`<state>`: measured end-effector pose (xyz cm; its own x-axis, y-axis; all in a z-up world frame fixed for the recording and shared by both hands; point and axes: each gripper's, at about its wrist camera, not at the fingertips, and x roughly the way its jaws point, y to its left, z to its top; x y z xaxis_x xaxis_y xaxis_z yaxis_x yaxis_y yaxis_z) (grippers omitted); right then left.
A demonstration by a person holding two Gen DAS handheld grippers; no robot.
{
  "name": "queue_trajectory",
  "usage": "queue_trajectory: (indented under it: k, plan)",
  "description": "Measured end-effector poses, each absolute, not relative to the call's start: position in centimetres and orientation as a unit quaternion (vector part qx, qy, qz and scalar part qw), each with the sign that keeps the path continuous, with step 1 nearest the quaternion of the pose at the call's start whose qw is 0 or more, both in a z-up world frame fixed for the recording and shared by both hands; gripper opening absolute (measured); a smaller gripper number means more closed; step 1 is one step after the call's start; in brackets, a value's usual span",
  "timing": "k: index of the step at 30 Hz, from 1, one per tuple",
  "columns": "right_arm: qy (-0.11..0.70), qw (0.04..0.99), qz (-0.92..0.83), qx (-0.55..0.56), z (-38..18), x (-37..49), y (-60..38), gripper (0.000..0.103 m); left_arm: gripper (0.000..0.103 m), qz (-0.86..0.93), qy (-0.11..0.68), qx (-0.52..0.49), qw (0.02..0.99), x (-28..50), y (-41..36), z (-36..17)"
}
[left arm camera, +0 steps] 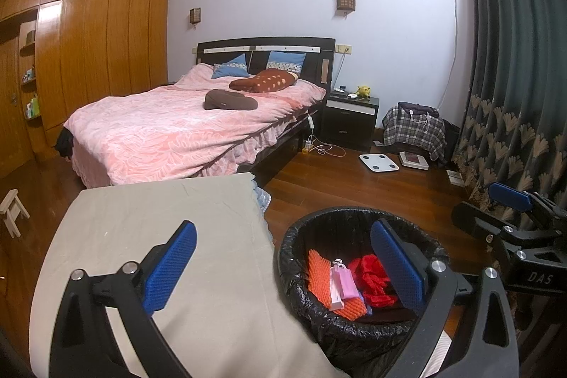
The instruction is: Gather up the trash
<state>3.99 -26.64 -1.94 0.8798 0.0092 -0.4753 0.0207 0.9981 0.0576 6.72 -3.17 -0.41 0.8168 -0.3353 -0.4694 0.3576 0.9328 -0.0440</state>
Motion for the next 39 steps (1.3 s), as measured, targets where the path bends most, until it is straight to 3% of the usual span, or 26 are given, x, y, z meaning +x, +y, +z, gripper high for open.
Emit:
queue_trajectory:
  k: [39]
  plan:
    - [0.247, 0.969, -0.002, 0.032, -1.70, 3.93, -26.61, 0.098, 0.097, -0.181, 0.244, 0.025, 0.952, 6.77, -2.90, -0.30]
